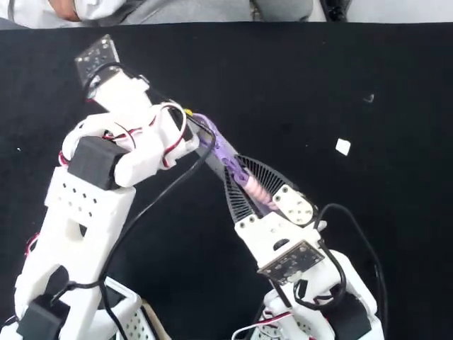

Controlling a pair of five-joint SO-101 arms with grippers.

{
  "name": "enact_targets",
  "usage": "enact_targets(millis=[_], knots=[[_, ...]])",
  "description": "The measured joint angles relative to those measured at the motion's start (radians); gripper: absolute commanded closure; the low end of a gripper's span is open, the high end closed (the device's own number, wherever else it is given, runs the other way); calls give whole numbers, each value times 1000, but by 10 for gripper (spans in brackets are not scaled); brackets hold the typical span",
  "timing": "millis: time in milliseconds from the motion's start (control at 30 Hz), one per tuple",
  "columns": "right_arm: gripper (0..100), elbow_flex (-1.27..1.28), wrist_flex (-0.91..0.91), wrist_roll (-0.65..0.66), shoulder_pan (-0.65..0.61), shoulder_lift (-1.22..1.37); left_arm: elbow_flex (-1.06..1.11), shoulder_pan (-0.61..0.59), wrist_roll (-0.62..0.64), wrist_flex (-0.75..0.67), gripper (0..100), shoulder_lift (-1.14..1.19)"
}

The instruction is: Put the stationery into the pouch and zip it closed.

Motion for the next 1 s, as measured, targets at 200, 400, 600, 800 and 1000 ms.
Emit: enact_targets(millis=[200,400,600,800,1000], knots=[[987,0,0,0,-2,0,17,12,-25,2,972,11],[988,0,0,0,-2,0,18,5,-25,2,971,11],[986,2,0,0,-8,0,48,-60,-23,3,971,0],[983,-3,0,0,-8,0,69,-135,-37,-25,971,14],[983,-5,0,0,-8,0,71,-193,-104,-68,971,15]])
